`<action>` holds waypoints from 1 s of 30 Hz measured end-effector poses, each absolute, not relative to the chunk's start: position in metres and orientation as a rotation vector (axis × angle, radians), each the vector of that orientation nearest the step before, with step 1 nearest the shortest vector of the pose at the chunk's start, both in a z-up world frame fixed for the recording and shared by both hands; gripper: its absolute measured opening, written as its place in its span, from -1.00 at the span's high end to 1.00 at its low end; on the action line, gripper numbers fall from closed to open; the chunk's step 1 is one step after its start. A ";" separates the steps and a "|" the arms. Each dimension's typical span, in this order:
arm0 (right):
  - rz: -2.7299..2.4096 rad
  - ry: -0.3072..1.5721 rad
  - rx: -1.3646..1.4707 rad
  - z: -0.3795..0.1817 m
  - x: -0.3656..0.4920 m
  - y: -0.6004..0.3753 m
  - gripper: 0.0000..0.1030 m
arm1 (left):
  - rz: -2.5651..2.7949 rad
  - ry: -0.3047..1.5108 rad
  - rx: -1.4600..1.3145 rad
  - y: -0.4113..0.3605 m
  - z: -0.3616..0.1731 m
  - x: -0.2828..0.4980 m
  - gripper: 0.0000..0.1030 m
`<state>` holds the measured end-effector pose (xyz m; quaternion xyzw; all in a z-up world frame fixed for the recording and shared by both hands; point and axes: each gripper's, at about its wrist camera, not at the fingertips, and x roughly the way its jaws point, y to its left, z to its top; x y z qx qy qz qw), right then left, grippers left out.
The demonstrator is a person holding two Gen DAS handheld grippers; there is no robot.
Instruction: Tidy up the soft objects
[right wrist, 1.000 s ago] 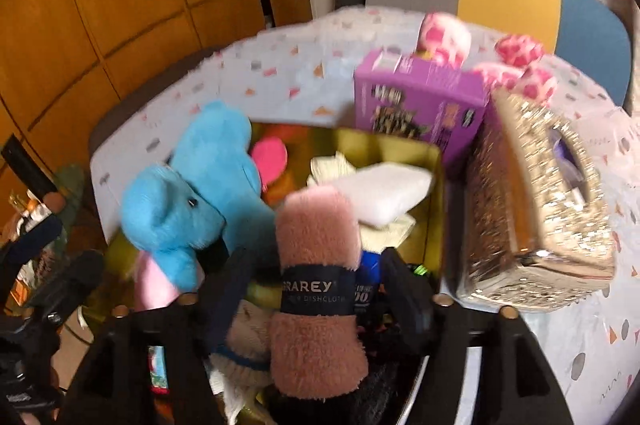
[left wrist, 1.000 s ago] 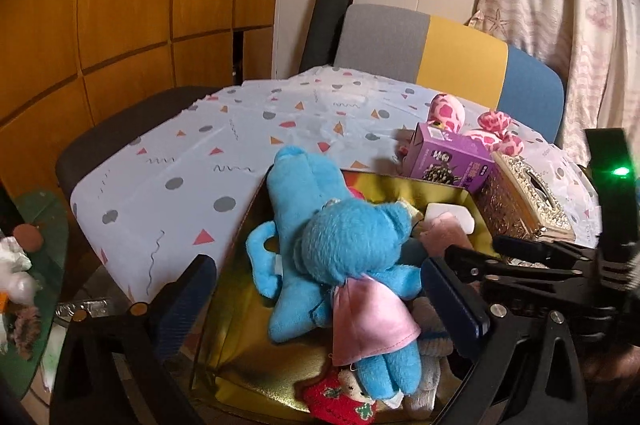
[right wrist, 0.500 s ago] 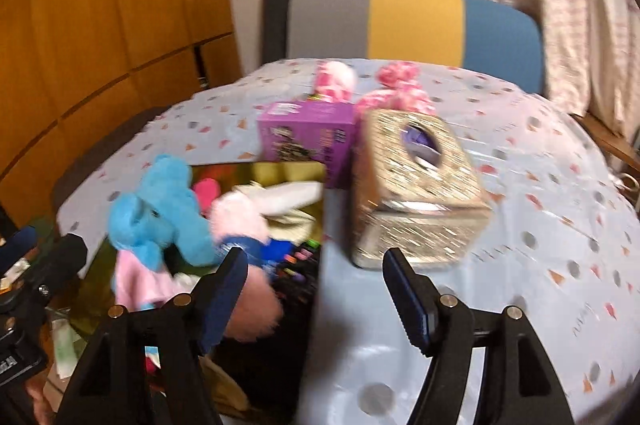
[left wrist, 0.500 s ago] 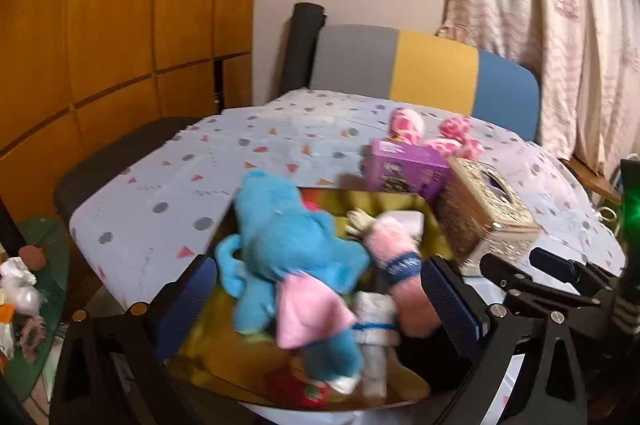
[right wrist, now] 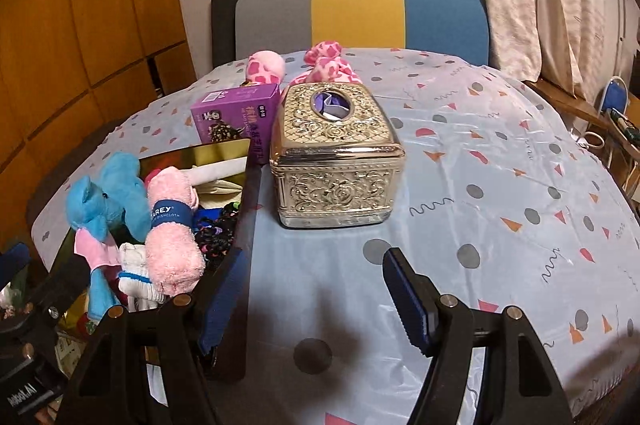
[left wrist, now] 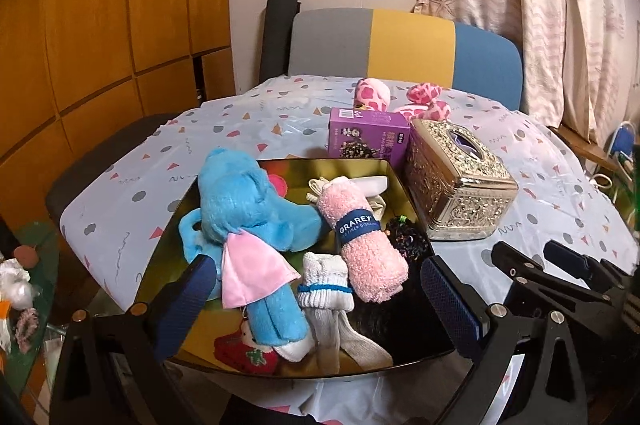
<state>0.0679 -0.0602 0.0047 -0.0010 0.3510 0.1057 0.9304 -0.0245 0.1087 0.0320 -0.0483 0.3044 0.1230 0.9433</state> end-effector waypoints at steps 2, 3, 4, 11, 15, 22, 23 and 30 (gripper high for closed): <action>0.216 0.708 0.001 0.005 0.066 -0.061 -0.38 | 0.263 0.613 -0.099 0.109 0.033 -0.026 -0.99; 0.217 0.706 0.001 0.006 0.065 -0.061 -0.38 | 0.266 0.611 -0.101 0.110 0.034 -0.027 -0.99; 0.218 0.703 0.000 0.006 0.065 -0.061 -0.38 | 0.264 0.611 -0.105 0.111 0.034 -0.027 -0.99; 0.221 0.692 -0.008 0.008 0.062 -0.059 -0.38 | 0.258 0.610 -0.097 0.109 0.034 -0.028 -0.99; 0.222 0.696 -0.012 0.007 0.062 -0.058 -0.38 | 0.255 0.613 -0.102 0.109 0.034 -0.029 -0.99; 0.226 0.696 -0.025 0.008 0.060 -0.054 -0.38 | 0.257 0.620 -0.113 0.111 0.031 -0.029 -0.99; 0.227 0.696 -0.025 0.008 0.060 -0.053 -0.38 | 0.258 0.621 -0.115 0.112 0.031 -0.029 -0.99; 0.228 0.699 -0.032 0.008 0.059 -0.051 -0.38 | 0.257 0.625 -0.122 0.113 0.031 -0.030 -0.99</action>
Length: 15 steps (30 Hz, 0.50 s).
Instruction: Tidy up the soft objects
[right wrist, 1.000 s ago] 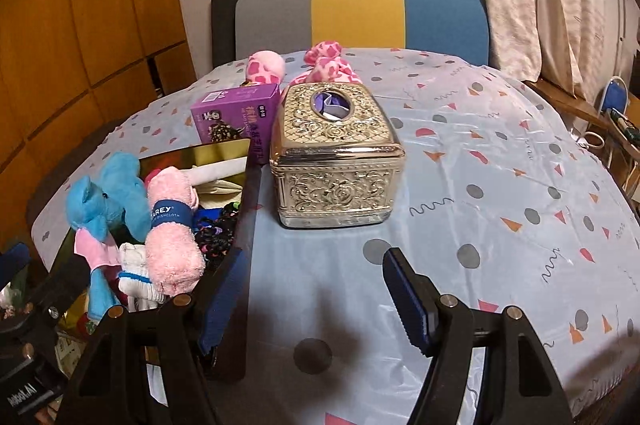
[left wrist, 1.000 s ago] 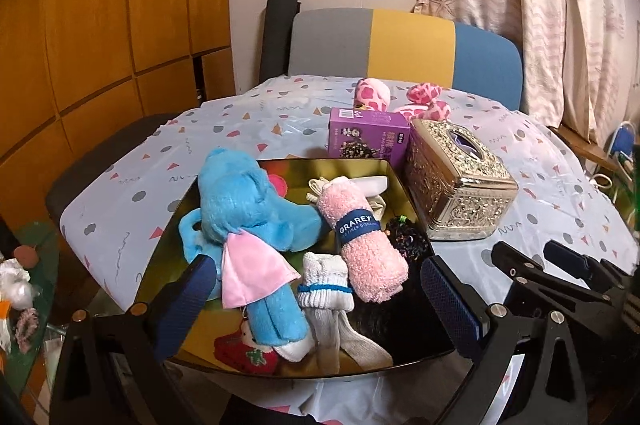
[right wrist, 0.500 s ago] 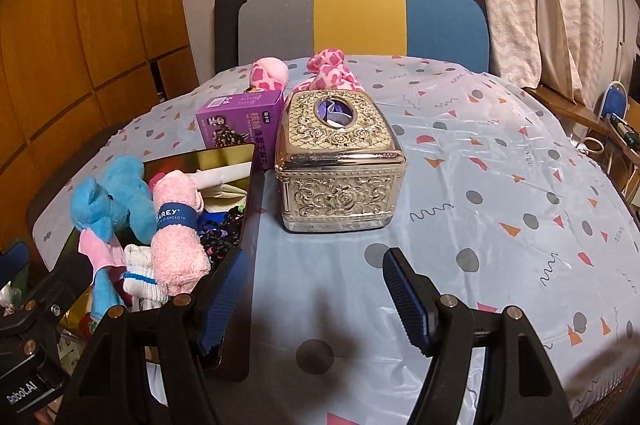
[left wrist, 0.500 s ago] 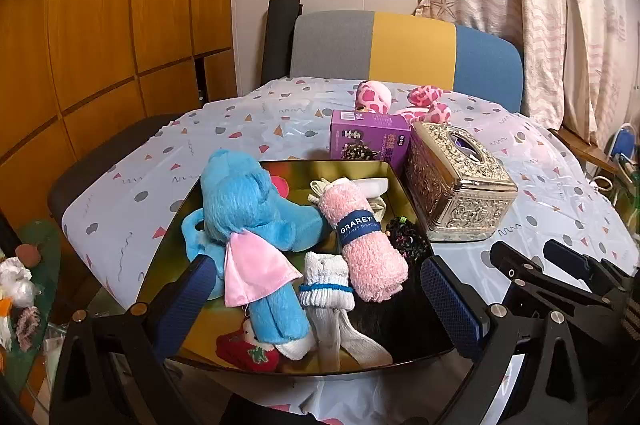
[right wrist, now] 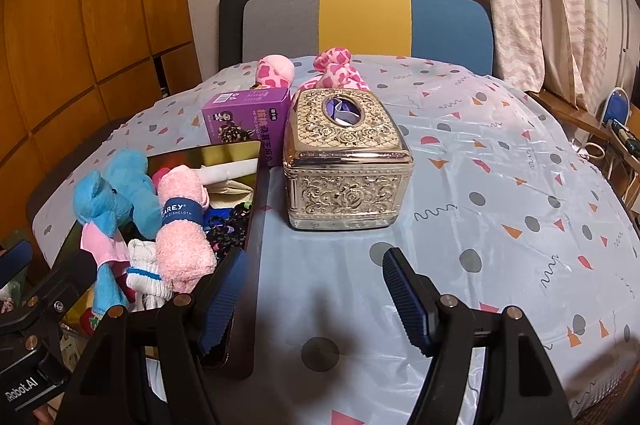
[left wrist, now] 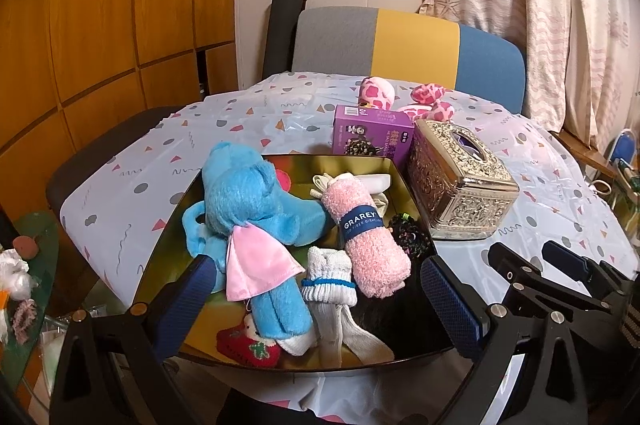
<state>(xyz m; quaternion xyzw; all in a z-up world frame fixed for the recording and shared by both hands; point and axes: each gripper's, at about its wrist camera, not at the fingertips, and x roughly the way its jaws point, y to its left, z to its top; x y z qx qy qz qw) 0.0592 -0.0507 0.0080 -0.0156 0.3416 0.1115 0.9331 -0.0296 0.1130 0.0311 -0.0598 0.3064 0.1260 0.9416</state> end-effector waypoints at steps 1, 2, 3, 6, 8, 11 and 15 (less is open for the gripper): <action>0.229 0.699 -0.033 0.008 0.059 -0.050 -0.38 | 0.257 0.625 -0.123 0.113 0.031 -0.030 -0.99; 0.229 0.699 -0.033 0.008 0.059 -0.050 -0.38 | 0.257 0.625 -0.123 0.113 0.031 -0.030 -0.99; 0.229 0.700 -0.035 0.008 0.059 -0.050 -0.38 | 0.257 0.626 -0.123 0.113 0.031 -0.030 -0.99; 0.229 0.699 -0.036 0.009 0.058 -0.050 -0.38 | 0.257 0.628 -0.123 0.113 0.031 -0.031 -0.99; 0.229 0.698 -0.038 0.009 0.058 -0.049 -0.38 | 0.257 0.629 -0.125 0.113 0.031 -0.031 -0.99; 0.229 0.698 -0.038 0.009 0.058 -0.049 -0.38 | 0.257 0.630 -0.125 0.113 0.031 -0.031 -0.99; 0.231 0.698 -0.039 0.010 0.057 -0.049 -0.38 | 0.257 0.631 -0.127 0.113 0.031 -0.032 -0.99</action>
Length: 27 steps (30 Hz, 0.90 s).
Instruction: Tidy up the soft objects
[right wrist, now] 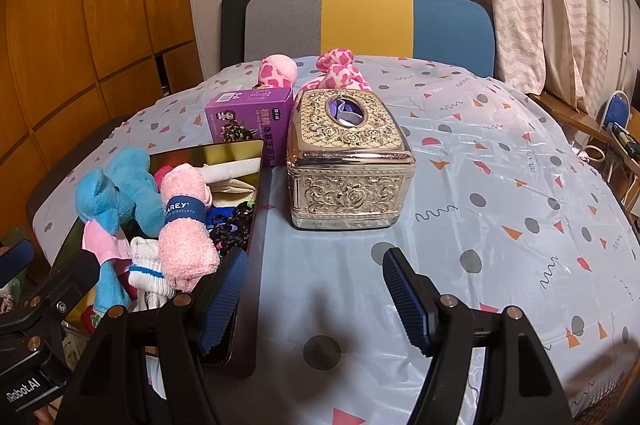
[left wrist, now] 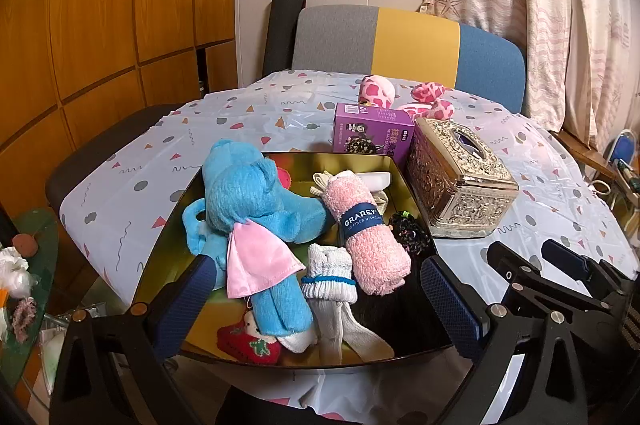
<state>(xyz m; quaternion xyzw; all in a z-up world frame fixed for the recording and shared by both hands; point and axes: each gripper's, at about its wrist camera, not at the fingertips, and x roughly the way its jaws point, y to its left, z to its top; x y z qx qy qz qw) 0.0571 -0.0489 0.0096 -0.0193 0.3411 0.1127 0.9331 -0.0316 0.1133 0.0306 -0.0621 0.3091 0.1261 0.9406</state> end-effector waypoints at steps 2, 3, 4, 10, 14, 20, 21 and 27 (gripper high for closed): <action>0.231 0.697 -0.041 0.010 0.057 -0.049 -0.38 | 0.257 0.632 -0.127 0.113 0.031 -0.032 -0.99; 0.232 0.698 -0.041 0.010 0.057 -0.049 -0.38 | 0.257 0.632 -0.127 0.113 0.031 -0.032 -0.99; 0.232 0.698 -0.041 0.010 0.057 -0.049 -0.38 | 0.256 0.632 -0.127 0.113 0.031 -0.032 -0.99; 0.231 0.698 -0.042 0.010 0.057 -0.048 -0.38 | 0.257 0.635 -0.128 0.113 0.030 -0.032 -0.99; 0.231 0.701 -0.042 0.009 0.056 -0.049 -0.38 | 0.257 0.636 -0.127 0.112 0.030 -0.032 -0.99; 0.231 0.708 -0.043 0.006 0.057 -0.049 -0.38 | 0.258 0.640 -0.133 0.113 0.030 -0.032 -0.99; 0.230 0.709 -0.043 0.006 0.058 -0.050 -0.38 | 0.258 0.637 -0.136 0.114 0.030 -0.032 -0.99; 0.233 0.725 -0.030 0.002 0.061 -0.053 -0.38 | 0.272 0.632 -0.127 0.117 0.028 -0.031 -0.93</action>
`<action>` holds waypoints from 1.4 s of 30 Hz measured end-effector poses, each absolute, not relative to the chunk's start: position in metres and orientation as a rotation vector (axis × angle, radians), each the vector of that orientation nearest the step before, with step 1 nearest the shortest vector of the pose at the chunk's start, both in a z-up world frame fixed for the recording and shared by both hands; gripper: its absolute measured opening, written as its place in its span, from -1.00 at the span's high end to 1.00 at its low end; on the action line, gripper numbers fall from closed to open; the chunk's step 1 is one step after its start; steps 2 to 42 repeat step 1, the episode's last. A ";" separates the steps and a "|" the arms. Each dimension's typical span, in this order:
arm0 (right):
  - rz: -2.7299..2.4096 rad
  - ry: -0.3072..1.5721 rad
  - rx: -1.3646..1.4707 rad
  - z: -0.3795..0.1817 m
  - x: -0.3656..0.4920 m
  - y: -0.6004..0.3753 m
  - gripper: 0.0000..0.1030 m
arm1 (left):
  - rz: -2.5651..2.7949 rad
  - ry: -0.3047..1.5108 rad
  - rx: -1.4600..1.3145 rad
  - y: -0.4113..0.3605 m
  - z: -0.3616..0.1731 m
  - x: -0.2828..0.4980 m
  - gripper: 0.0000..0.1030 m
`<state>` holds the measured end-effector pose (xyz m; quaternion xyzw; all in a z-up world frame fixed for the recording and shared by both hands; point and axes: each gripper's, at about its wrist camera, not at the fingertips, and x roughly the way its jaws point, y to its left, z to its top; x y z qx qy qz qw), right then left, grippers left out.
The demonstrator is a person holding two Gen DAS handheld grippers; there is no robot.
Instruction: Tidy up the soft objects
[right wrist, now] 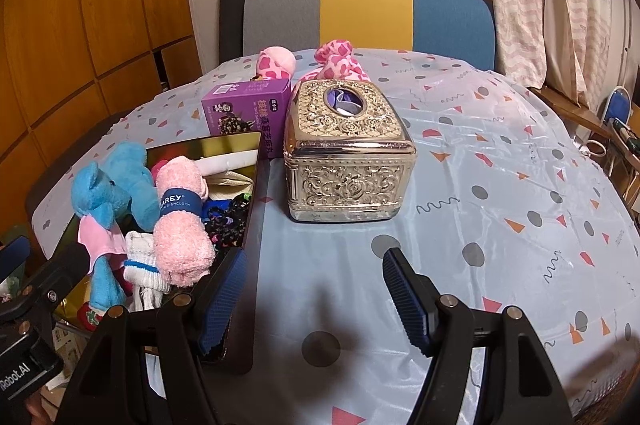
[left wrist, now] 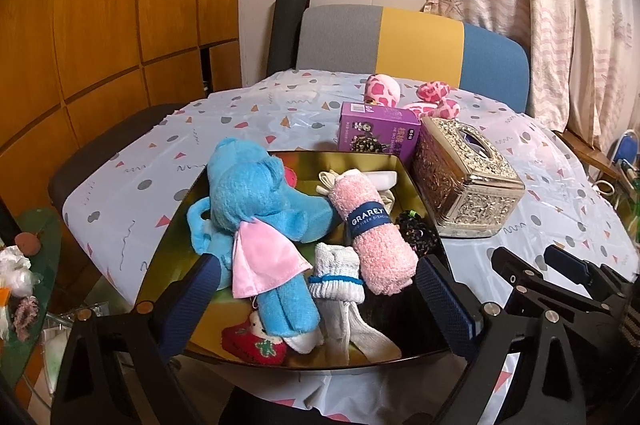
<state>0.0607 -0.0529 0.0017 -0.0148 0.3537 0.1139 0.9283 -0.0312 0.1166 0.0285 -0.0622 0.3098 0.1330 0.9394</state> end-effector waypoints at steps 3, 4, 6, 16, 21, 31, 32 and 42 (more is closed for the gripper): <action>0.234 0.728 -0.027 0.001 0.062 -0.054 -0.38 | 0.262 0.639 -0.130 0.117 0.028 -0.030 -1.00; 0.234 0.728 -0.027 0.001 0.062 -0.054 -0.38 | 0.262 0.639 -0.130 0.117 0.028 -0.030 -1.00; 0.234 0.728 -0.027 0.001 0.062 -0.054 -0.38 | 0.262 0.639 -0.130 0.117 0.028 -0.030 -1.00; 0.234 0.728 -0.027 0.001 0.062 -0.054 -0.38 | 0.262 0.639 -0.130 0.117 0.028 -0.030 -1.00; 0.234 0.728 -0.027 0.001 0.062 -0.054 -0.38 | 0.262 0.639 -0.130 0.117 0.028 -0.030 -1.00; 0.234 0.728 -0.027 0.001 0.062 -0.054 -0.38 | 0.262 0.639 -0.130 0.117 0.028 -0.030 -1.00; 0.234 0.728 -0.027 0.001 0.062 -0.054 -0.38 | 0.262 0.639 -0.130 0.117 0.028 -0.030 -1.00; 0.234 0.728 -0.027 0.001 0.062 -0.054 -0.38 | 0.262 0.639 -0.130 0.117 0.028 -0.030 -1.00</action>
